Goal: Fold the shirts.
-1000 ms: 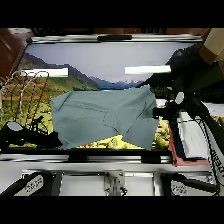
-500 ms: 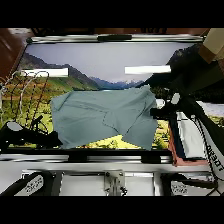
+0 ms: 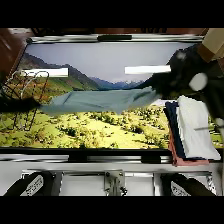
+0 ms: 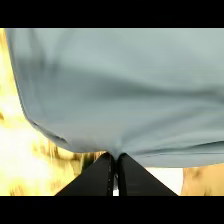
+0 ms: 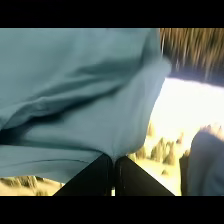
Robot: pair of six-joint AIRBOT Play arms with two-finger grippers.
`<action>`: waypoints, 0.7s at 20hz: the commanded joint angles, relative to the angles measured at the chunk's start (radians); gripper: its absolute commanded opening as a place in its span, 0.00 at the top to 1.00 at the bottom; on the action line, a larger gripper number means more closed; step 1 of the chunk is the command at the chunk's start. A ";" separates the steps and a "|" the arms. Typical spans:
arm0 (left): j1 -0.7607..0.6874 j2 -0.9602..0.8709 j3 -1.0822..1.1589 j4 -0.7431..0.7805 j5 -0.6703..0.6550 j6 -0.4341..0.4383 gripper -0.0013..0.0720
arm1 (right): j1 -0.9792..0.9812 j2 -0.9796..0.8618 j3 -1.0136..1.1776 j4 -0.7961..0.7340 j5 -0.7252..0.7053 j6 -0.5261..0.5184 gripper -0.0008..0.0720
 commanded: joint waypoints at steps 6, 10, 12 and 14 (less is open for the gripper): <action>0.000 0.166 1.049 0.147 0.183 -0.137 0.93 | 0.001 0.583 0.330 -0.029 -0.247 -0.038 0.90; 0.000 0.246 1.062 0.272 0.042 -0.143 0.93 | 0.001 0.710 0.330 -0.028 -0.117 0.005 0.90; 0.000 0.264 1.054 0.292 -0.051 -0.135 0.93 | 0.001 0.733 0.330 -0.028 -0.043 0.016 0.90; 0.000 0.270 1.052 0.294 -0.132 -0.126 0.93 | 0.001 0.739 0.330 -0.029 -0.018 0.016 0.90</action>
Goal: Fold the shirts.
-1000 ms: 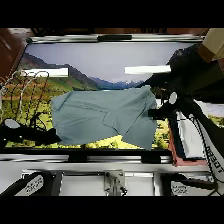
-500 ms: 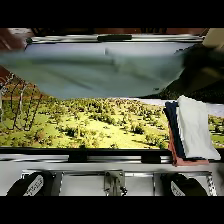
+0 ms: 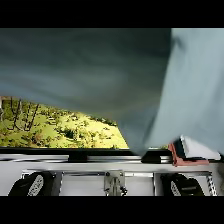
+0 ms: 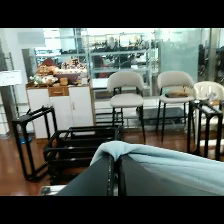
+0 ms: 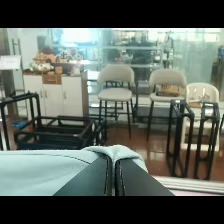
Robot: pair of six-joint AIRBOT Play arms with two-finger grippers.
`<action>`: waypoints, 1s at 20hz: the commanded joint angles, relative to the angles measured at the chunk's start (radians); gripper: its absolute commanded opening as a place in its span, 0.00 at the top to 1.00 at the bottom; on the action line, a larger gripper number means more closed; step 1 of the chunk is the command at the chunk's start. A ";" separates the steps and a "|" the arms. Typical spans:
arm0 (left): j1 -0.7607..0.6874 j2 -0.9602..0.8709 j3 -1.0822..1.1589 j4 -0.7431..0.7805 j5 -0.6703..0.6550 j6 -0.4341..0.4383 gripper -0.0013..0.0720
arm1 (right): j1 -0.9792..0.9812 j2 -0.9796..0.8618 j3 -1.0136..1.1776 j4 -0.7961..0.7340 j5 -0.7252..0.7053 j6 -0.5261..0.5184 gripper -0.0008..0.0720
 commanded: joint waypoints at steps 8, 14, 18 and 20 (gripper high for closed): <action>0.001 0.023 -0.301 0.048 -0.474 0.073 0.93 | 0.001 -0.118 -0.034 -0.203 0.525 0.031 0.90; -0.003 -0.097 -0.947 0.086 -0.232 0.070 0.93 | 0.001 -0.399 -0.403 -0.205 0.336 -0.006 0.90; -0.028 -0.391 -0.990 0.064 0.105 0.070 0.93 | 0.001 -0.695 -0.443 -0.203 -0.177 -0.003 0.90; -0.029 -0.523 -0.947 0.030 0.253 0.070 0.93 | 0.001 -0.806 -0.443 -0.203 -0.383 0.040 0.90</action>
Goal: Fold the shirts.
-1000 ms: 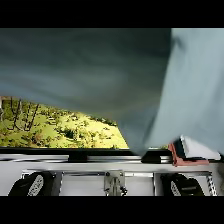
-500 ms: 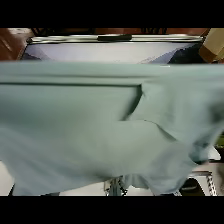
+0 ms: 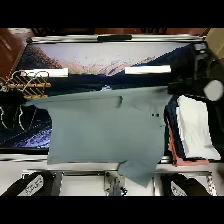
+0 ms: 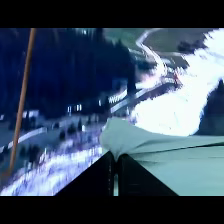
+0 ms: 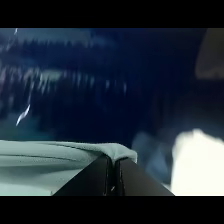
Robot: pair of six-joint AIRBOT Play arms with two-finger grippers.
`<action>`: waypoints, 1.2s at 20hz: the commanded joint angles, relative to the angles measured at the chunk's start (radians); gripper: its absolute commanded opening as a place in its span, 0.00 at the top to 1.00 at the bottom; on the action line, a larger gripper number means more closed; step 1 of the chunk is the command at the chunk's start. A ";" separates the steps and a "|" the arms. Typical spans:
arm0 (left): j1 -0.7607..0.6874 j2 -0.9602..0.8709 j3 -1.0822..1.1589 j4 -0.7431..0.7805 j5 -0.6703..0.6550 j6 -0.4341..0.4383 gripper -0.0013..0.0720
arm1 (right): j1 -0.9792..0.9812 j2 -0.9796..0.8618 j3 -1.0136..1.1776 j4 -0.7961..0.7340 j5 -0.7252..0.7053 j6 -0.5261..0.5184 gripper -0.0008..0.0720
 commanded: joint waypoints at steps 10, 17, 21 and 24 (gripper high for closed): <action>-0.073 -0.468 0.071 -0.243 0.565 0.000 0.93 | 0.010 -0.466 -0.029 0.010 -0.563 0.320 0.90; -0.044 -0.477 0.073 -0.203 0.174 0.038 0.93 | 0.012 -0.372 -0.028 -0.003 -0.193 0.215 0.90; -0.045 -0.477 0.068 -0.035 -0.053 -0.002 0.93 | 0.012 -0.363 -0.044 0.003 0.098 0.130 0.90; -0.049 -0.477 0.024 -0.032 -0.064 -0.012 0.93 | 0.012 -0.364 -0.052 0.052 0.167 0.101 0.90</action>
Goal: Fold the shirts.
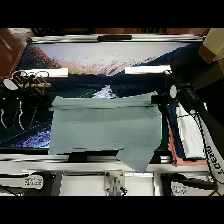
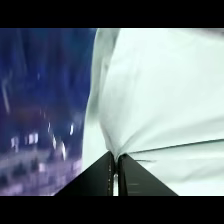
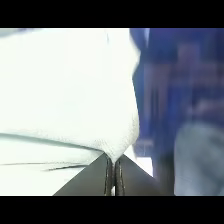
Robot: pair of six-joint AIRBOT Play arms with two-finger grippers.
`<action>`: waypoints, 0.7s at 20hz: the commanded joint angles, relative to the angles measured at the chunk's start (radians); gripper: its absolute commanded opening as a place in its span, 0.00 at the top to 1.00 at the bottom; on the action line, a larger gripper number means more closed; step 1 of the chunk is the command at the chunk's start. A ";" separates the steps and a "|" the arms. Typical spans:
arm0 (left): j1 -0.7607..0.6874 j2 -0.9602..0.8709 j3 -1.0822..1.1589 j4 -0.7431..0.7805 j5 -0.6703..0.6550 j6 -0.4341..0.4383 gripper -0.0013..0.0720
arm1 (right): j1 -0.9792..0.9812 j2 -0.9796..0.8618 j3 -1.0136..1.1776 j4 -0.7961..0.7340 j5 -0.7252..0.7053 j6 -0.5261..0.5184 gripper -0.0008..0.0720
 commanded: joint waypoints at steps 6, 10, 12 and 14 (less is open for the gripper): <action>-0.008 -0.003 -0.115 0.041 -0.069 -0.014 0.93 | 0.000 -0.001 -0.007 0.089 0.153 -0.025 0.90; -0.008 -0.003 -0.115 0.041 -0.069 -0.013 0.93 | 0.000 -0.027 -0.008 0.095 0.169 -0.005 0.90; -0.008 -0.003 -0.115 0.041 -0.069 -0.014 0.93 | 0.000 -0.034 -0.007 0.119 0.158 -0.003 0.90; -0.008 -0.003 -0.115 0.041 -0.071 -0.029 0.92 | 0.000 -0.034 -0.007 0.117 0.159 -0.004 0.78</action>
